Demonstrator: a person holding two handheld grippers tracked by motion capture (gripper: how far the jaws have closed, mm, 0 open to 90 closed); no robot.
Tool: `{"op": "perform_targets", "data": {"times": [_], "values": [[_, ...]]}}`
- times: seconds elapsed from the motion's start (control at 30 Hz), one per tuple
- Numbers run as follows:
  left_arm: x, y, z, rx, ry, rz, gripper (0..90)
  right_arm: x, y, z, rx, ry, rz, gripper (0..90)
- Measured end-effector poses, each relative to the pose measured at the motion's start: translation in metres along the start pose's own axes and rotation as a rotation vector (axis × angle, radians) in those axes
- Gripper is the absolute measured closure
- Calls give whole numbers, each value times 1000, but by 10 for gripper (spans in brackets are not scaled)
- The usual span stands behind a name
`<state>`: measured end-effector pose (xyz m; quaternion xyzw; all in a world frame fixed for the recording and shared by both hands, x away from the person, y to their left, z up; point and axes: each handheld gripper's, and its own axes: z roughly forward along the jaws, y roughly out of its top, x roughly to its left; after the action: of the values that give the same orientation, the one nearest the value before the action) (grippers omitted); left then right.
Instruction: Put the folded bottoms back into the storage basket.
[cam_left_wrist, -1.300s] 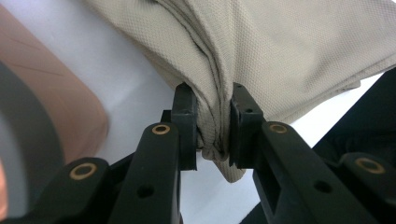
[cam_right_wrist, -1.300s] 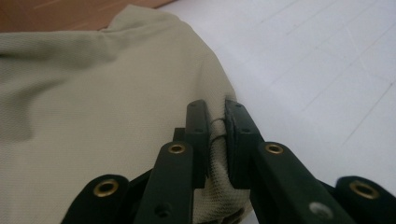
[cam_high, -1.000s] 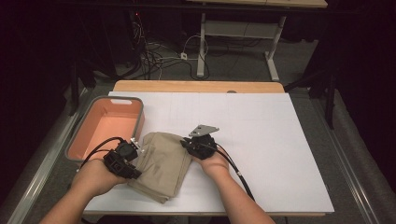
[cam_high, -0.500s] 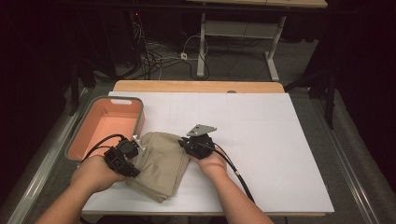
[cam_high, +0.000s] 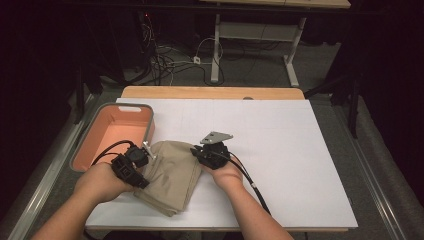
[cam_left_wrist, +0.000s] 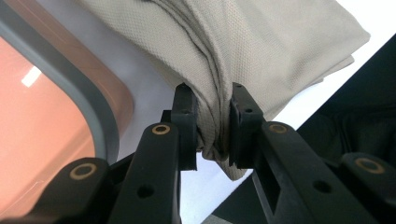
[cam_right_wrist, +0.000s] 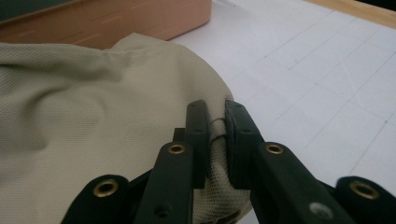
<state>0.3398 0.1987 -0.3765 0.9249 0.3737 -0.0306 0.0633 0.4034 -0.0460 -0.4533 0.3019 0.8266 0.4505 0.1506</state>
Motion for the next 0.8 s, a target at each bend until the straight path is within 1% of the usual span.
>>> {"op": "perform_targets", "data": {"times": [0.23,0.4,0.47,0.53,0.63,0.73,0.8], "values": [[0,3,-8,14,4,3,744,2,9,-8,-15,-2,-4,816],[-1,5,-12,19,1,6,744,4,13,-12,-17,-5,-17,816],[-1,5,-13,26,4,10,743,4,14,-13,-15,1,-12,816],[-1,5,-13,34,3,9,743,3,15,-13,-10,22,-1,816],[-1,6,-12,42,4,11,744,4,14,-14,-8,24,5,816],[-1,7,-11,47,7,11,744,5,14,-14,-11,19,-10,816],[-1,8,-11,50,7,12,743,6,15,-15,-16,20,-12,817]]}}
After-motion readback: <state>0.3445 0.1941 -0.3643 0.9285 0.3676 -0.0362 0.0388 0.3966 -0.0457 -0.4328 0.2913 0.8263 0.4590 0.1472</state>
